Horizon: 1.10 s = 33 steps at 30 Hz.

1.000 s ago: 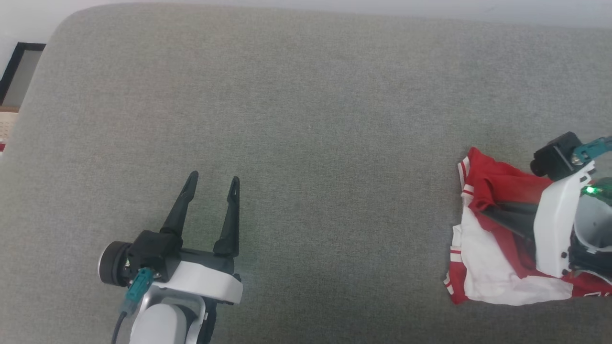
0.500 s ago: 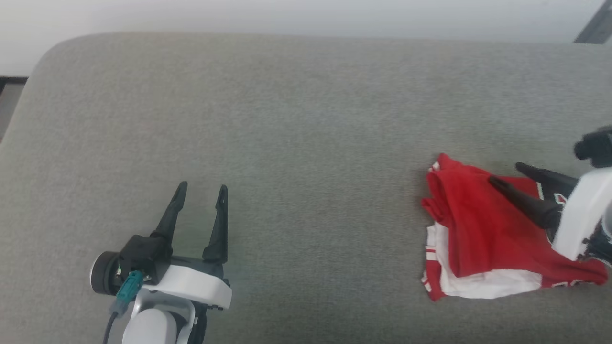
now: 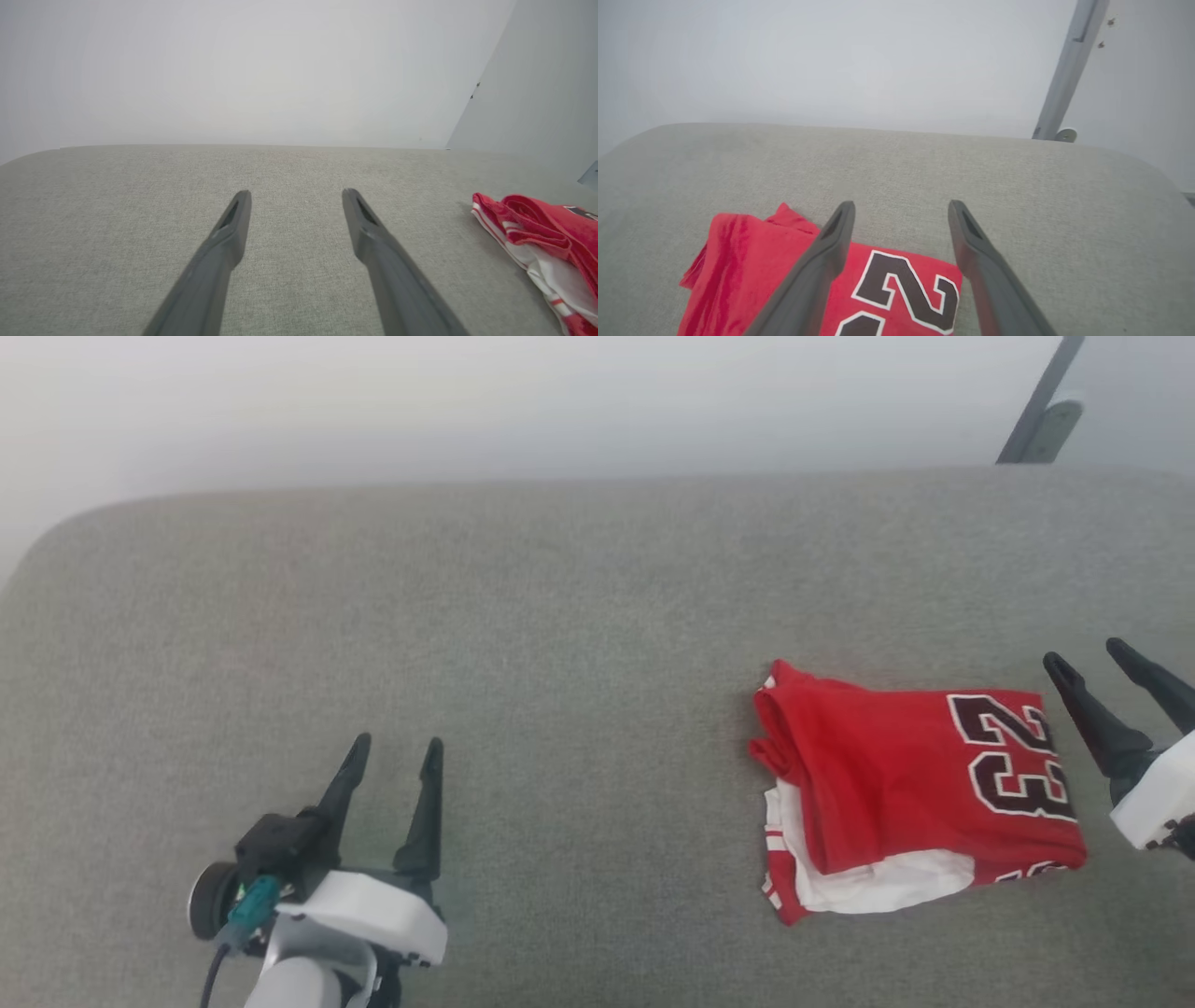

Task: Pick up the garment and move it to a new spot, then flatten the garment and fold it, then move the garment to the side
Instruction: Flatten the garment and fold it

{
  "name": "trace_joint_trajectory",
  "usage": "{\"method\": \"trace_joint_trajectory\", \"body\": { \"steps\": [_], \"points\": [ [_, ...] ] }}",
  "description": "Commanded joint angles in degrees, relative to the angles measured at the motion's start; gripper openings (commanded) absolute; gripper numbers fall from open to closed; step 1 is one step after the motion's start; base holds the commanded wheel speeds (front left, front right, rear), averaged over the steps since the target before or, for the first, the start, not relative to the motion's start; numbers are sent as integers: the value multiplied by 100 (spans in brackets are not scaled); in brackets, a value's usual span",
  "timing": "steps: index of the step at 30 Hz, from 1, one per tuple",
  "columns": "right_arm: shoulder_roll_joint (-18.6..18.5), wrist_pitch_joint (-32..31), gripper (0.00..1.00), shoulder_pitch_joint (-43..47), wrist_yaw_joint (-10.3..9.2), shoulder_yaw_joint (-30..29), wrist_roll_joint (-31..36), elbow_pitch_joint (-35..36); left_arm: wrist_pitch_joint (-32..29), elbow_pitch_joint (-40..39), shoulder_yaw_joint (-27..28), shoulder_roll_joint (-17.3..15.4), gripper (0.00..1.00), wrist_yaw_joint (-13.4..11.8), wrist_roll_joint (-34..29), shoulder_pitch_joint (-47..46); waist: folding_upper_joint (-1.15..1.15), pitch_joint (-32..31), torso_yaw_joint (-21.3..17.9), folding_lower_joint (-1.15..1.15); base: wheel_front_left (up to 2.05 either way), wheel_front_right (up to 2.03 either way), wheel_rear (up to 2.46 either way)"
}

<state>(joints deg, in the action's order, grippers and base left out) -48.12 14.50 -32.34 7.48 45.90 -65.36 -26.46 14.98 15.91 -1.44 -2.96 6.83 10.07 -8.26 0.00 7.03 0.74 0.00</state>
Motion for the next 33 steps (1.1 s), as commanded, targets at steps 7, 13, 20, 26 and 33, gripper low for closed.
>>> {"method": "trace_joint_trajectory", "body": {
  "steps": [7, 13, 20, 26, 33],
  "points": [
    [679, 65, 100, 872, 1, -1691, 1189, -49, 26, -88, 368, 6, 100, 42, -109, 505, 0, -462, -147, 0, 0, 0, 0],
    [983, 66, 100, 1950, 1, -2679, 1870, 498, 27, -416, 588, -34, 100, 62, -240, 934, 0, -565, -112, 0, 0, 0, 0],
    [1139, 67, 100, 2917, 1, -3505, 2233, 1080, 27, -834, 680, -39, 100, 60, -306, 1314, 0, -498, -65, 0, 0, 0, 0],
    [1291, 67, 100, 3497, 1, -4037, 2462, 1517, 27, -1108, 705, -16, 100, 64, -337, 1576, 0, -446, -63, 0, 0, 0, 0],
    [1420, 33, 100, 3666, 1, -4256, 2635, 1738, 27, -1180, 620, 3, 100, 57, -367, 1578, 0, -435, -54, 0, 0, 0, 0]
  ]
}}
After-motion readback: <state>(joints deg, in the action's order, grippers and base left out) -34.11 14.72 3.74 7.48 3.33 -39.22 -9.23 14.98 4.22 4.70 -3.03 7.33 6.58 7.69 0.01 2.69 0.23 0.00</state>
